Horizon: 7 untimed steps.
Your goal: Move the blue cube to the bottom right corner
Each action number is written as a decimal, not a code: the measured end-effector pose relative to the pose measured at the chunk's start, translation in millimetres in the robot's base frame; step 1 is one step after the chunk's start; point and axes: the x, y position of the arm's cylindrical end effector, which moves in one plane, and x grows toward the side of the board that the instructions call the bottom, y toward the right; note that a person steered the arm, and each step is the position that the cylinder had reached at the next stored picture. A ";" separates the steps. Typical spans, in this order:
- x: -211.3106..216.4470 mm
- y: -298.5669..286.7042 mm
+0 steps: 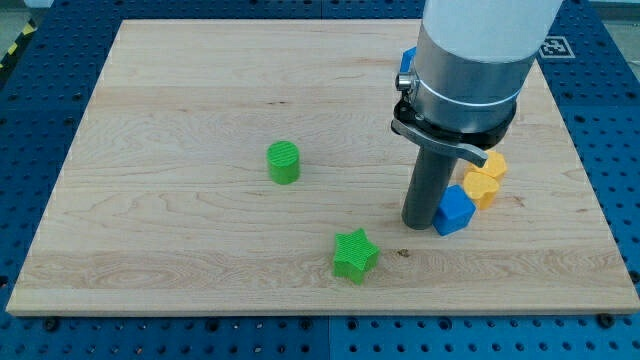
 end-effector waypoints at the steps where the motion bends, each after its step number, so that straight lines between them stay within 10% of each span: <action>1: -12.0 -16.1; 7: 33.0 47.1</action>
